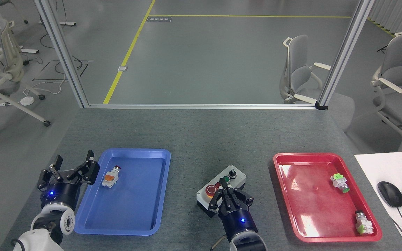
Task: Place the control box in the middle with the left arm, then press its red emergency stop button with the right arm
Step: 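Press down on the red button with the right gripper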
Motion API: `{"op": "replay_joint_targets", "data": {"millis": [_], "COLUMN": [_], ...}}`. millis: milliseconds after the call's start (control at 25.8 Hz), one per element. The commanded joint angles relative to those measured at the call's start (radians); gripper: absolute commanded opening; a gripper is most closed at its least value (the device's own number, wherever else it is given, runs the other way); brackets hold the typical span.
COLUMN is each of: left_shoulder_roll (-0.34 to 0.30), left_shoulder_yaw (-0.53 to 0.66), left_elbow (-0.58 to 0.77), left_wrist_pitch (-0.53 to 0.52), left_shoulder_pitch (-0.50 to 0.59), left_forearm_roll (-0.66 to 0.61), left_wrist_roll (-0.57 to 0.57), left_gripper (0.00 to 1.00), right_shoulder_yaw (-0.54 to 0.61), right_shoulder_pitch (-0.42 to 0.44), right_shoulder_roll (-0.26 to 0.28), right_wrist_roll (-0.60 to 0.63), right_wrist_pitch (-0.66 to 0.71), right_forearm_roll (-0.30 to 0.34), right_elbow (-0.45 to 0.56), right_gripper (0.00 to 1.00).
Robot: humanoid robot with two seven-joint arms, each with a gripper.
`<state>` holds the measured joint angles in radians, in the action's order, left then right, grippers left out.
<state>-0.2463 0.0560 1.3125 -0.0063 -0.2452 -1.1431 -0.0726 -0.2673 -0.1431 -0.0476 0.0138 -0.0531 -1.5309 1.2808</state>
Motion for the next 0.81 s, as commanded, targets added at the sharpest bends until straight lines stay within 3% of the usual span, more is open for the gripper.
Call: {"op": "replay_joint_targets", "data": {"millis": [0, 542, 774], "left_shoulder_roll": [0.002, -0.005, 0.024], "left_shoulder_yaw": [-0.001, -0.002, -0.005], "left_elbow": [0.010, 0.010, 0.017], "left_wrist_pitch": [-0.003, -0.052, -0.054], "left_shoulder_pitch": [0.003, 0.021, 0.096], "left_forearm_roll": [0.000, 0.000, 0.002], "left_wrist_roll": [0.001, 0.001, -0.003], "left_gripper": [0.99, 0.99, 0.99], "right_shoulder_yaw": [-0.010, -0.016, -0.016], "right_shoulder_pitch": [-0.018, -0.023, -0.023], "right_shoulder_roll": [-0.009, -0.017, -0.017], "right_wrist_roll": [0.003, 0.009, 0.015], "right_wrist_pitch": [-0.002, -0.013, -0.017], "right_forearm_roll": [0.000, 0.002, 0.003], "right_elbow": [-0.038, -0.176, -0.164], "right_gripper": [0.00, 0.00, 0.00]}}
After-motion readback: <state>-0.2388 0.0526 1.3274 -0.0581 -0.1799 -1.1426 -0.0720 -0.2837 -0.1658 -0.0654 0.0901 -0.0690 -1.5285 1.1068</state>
